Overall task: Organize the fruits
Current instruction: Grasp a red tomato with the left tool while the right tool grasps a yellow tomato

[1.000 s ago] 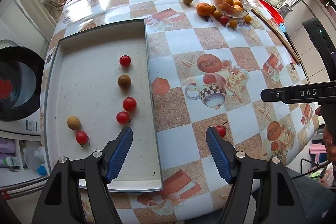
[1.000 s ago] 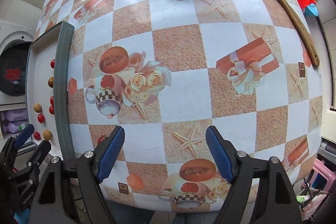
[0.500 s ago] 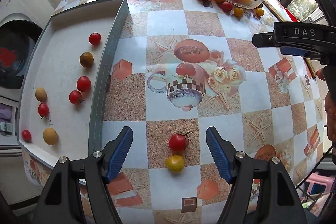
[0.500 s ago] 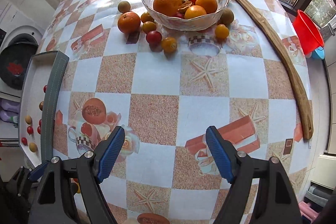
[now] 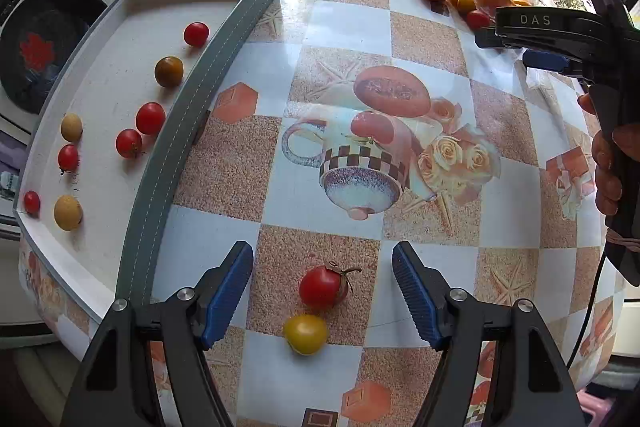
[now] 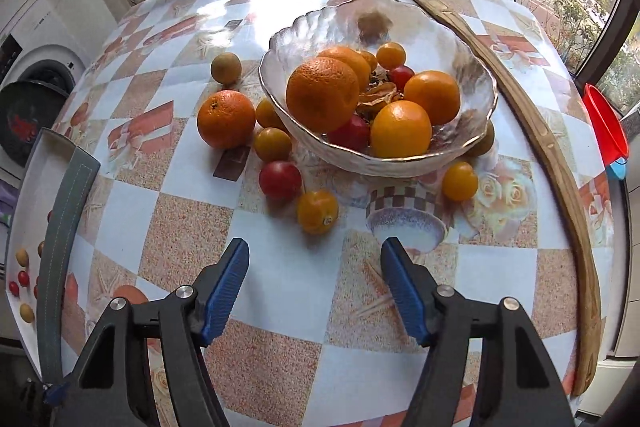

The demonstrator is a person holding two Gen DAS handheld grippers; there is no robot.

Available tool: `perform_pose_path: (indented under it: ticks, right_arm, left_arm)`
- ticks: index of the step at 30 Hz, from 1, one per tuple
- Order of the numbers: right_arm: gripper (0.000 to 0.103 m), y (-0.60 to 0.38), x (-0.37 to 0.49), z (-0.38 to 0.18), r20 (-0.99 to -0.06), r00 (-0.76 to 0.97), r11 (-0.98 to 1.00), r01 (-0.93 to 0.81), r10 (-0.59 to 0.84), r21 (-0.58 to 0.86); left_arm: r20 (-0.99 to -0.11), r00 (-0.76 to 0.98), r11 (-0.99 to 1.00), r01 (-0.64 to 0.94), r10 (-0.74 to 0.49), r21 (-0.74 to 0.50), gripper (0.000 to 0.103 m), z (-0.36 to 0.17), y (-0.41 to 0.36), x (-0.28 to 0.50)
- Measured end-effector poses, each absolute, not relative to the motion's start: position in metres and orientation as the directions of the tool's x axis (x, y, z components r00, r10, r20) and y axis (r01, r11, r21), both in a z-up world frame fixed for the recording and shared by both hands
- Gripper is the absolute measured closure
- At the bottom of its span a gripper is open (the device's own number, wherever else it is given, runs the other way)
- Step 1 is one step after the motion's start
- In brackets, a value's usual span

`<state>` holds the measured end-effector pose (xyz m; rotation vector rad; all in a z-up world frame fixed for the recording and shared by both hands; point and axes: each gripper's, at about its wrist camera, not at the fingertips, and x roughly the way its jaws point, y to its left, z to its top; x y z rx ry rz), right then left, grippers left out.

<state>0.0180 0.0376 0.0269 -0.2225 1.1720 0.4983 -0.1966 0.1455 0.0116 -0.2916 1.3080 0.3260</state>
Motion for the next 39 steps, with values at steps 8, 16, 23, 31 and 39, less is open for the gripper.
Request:
perform_pose_path:
  ticks: [8,16,23,31,39]
  right_arm:
    - [0.037,0.053,0.025,0.026,-0.909,0.321,0.874,-0.479,0.266,0.086]
    - [0.081,0.037,0.021,0.029,-0.915,0.268,0.870,-0.470,0.301,0.149]
    - [0.081,0.003,-0.017,0.032,-0.933,0.133,0.854,-0.462,0.334,0.239]
    - [0.081,-0.030,-0.059,0.043,-0.942,0.030,0.862,-0.413,0.335,0.293]
    - [0.081,-0.046,-0.082,0.051,-0.944,-0.005,0.859,-0.413,0.330,0.303]
  left_arm:
    - [-0.972,0.224,0.925,-0.379,0.071,-0.020,0.030,0.005,0.143,-0.201]
    - [-0.969,0.244,0.944,-0.328,0.050,-0.034,0.074,0.013,0.132,-0.203]
    - [-0.968,0.249,0.927,-0.353,-0.041,-0.130,0.082,0.028,0.139,-0.203]
    - [-0.970,0.240,0.936,-0.326,-0.050,-0.129,0.082,0.053,0.138,-0.194]
    - [-0.987,0.158,0.949,-0.313,0.027,-0.024,0.068,0.023,0.137,-0.194]
